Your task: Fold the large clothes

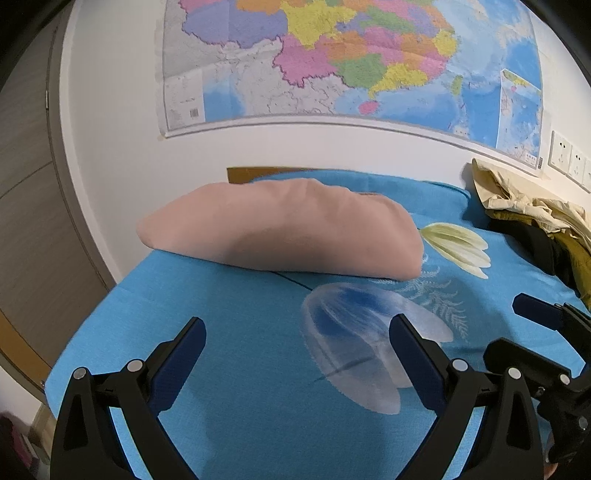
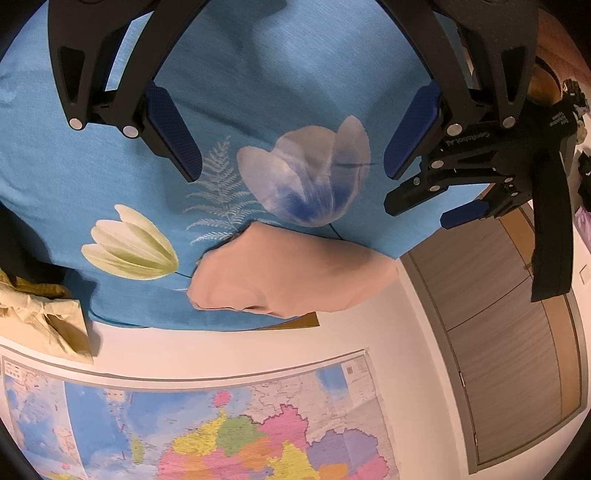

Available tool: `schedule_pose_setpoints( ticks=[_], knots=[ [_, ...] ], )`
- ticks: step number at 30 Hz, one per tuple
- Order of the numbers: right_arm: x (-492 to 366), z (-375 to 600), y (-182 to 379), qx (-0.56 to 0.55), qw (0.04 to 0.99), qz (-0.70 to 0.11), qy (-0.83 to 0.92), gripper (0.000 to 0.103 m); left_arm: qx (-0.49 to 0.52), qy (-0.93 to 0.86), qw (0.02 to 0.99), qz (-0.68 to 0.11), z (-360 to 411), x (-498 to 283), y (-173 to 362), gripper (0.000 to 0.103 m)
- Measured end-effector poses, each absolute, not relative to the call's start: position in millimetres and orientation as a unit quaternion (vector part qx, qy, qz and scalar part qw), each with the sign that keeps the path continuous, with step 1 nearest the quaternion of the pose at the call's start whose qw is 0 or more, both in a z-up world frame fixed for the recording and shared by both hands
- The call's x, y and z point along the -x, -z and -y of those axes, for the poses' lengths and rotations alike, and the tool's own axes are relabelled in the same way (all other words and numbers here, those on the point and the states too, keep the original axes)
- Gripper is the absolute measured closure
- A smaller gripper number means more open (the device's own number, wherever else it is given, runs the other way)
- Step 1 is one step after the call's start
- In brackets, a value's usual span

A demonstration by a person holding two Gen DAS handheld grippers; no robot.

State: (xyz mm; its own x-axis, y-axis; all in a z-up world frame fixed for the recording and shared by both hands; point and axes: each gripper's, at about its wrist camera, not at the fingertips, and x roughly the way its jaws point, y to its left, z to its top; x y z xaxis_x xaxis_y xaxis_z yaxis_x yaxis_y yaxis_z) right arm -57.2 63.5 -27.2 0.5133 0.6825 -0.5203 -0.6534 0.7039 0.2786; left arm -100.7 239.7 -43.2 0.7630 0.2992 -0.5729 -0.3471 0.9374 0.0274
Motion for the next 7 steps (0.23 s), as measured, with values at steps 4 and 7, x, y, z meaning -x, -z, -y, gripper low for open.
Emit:
schedule_pose_setpoints(
  ticks=[4, 7],
  knots=[
    [56, -48, 28, -0.032, 0.877, -0.308, -0.369, 0.006, 0.062, -0.149, 0.938, -0.306, -235, 93, 44, 0.007],
    [58, -27, 27, -0.041, 0.886, -0.298, -0.352, 0.006, 0.059, -0.112, 0.941, -0.314, -219, 85, 43, 0.007]
  ],
)
